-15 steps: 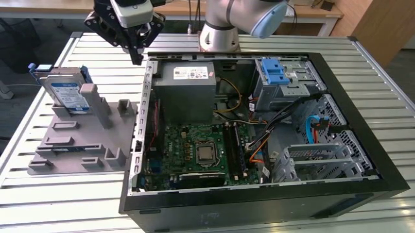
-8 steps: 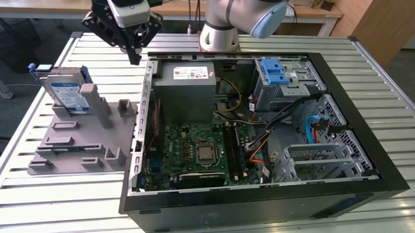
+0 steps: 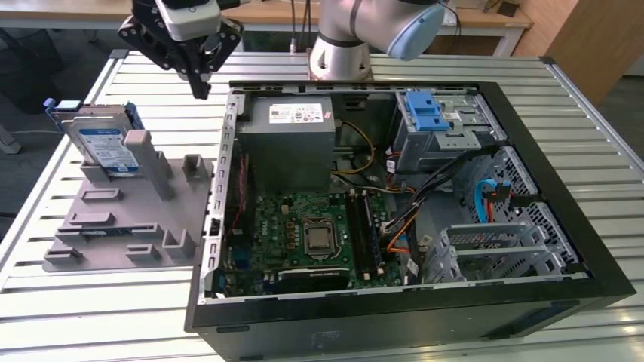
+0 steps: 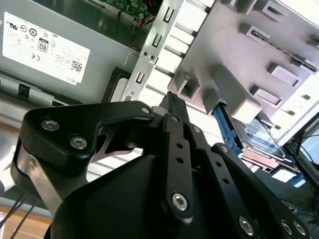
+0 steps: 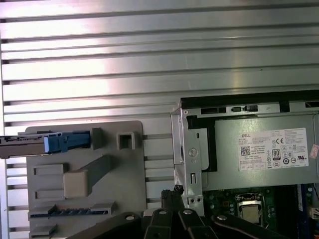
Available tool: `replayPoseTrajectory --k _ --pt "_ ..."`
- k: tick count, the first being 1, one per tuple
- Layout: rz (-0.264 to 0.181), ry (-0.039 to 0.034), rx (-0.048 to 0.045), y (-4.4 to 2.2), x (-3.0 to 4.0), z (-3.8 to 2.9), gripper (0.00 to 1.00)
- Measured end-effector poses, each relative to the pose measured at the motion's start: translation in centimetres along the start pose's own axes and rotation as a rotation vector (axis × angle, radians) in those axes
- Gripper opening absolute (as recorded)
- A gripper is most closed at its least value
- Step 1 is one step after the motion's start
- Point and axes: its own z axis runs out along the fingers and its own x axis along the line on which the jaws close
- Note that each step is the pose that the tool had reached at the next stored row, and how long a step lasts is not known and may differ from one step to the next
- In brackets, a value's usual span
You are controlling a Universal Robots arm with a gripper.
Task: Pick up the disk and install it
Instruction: 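Reach for the disk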
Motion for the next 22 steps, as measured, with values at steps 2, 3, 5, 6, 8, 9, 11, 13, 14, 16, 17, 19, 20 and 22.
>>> replayPoseTrajectory --k 2,3,5,6,8,9,11,13,14,16,17,19,20,22 --pt "0.000 0.0014 0.0001 0.21 0.45 0.02 0.11" --pt "0.000 0.0019 0.0002 0.30 0.69 0.03 0.11" --pt "0.000 0.0023 0.0002 0.38 0.97 0.06 0.11" --pt "0.000 0.0024 0.0002 0.38 0.96 0.05 0.11" --pt "0.000 0.0025 0.0003 0.38 0.96 0.05 0.11" --pt "0.000 0.0025 0.0003 0.38 0.97 0.05 0.11" --pt "-0.005 0.0026 0.0002 0.38 0.99 0.06 0.11" --pt "-0.022 0.0031 0.0001 0.38 1.04 0.06 0.11" --pt "-0.031 0.0033 0.0000 0.38 1.07 0.07 0.11" --pt "-0.045 0.0038 -0.0001 0.38 1.14 0.07 0.11" --pt "-0.050 0.0039 -0.0001 0.38 1.20 0.08 0.11" --pt "-0.056 0.0042 0.0000 0.42 1.38 0.08 0.11" --pt "-0.058 0.0043 -0.0001 0.45 1.51 0.09 0.11" --pt "-0.063 0.0043 -0.0001 0.57 1.98 0.10 0.11"
